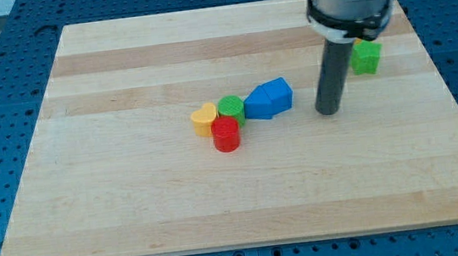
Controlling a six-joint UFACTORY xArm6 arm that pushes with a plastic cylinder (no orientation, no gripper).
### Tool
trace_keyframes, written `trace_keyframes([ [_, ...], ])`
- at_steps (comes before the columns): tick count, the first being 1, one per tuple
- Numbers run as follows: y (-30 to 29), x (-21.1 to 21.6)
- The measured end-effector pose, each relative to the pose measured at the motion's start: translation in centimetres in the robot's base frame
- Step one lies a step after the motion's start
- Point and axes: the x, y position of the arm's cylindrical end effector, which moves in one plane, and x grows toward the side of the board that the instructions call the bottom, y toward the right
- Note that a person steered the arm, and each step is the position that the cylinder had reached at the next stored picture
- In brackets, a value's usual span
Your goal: Move blue cube slightly up and left
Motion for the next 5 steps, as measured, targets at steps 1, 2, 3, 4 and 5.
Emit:
trace_keyframes([
  [1,-3.1,-0.4],
  [2,-6.4,-0.6],
  [3,-8.0,-1.8],
  [4,-7.4,-3.5],
  [5,-2.7,-3.5],
])
